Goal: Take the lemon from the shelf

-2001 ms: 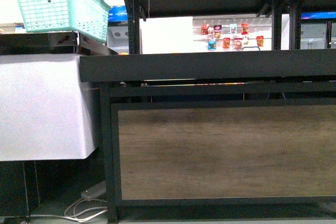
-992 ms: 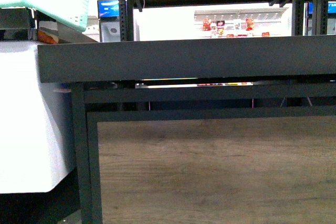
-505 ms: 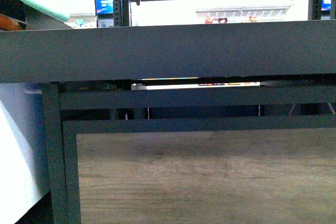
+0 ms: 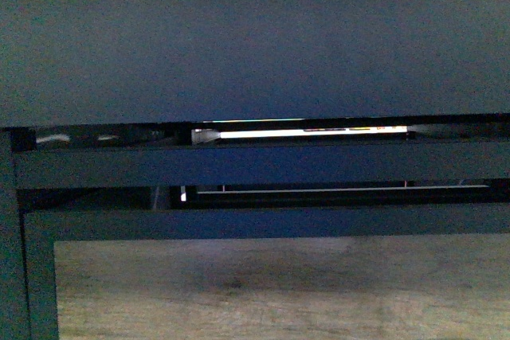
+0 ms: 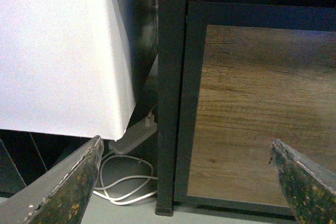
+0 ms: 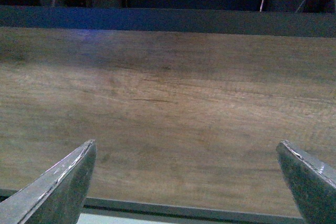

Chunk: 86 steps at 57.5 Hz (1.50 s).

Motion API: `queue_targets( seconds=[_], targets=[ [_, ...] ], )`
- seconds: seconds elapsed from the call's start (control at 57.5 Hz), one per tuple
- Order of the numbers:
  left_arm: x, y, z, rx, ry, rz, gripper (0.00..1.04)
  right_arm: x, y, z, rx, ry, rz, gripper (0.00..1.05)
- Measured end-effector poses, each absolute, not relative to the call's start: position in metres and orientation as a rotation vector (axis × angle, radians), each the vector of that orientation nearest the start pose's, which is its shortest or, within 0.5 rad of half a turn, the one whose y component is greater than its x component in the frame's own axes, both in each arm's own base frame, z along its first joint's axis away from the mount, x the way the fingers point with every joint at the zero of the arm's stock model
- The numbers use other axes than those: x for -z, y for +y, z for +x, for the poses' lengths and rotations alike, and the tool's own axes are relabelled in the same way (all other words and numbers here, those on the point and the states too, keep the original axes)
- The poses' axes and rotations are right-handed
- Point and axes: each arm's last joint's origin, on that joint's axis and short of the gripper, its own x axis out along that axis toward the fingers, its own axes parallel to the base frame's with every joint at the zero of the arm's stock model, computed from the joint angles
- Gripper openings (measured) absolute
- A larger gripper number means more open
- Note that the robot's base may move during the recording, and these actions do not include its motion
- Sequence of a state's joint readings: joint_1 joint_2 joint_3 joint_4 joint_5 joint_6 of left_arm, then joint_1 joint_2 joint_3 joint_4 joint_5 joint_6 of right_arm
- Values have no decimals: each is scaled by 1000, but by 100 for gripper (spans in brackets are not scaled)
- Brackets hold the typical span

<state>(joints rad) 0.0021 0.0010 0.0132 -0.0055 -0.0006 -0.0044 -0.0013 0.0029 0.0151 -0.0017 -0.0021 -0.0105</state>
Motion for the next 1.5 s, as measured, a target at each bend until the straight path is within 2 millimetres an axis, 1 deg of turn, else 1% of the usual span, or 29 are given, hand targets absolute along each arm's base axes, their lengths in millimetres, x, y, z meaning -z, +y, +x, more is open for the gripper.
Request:
queue_targets(
  seconds=[1.497],
  targets=[
    [-167,0,97,-2,-7,-4,97,-168,0,97,1,-11,-11,102]
  ],
)
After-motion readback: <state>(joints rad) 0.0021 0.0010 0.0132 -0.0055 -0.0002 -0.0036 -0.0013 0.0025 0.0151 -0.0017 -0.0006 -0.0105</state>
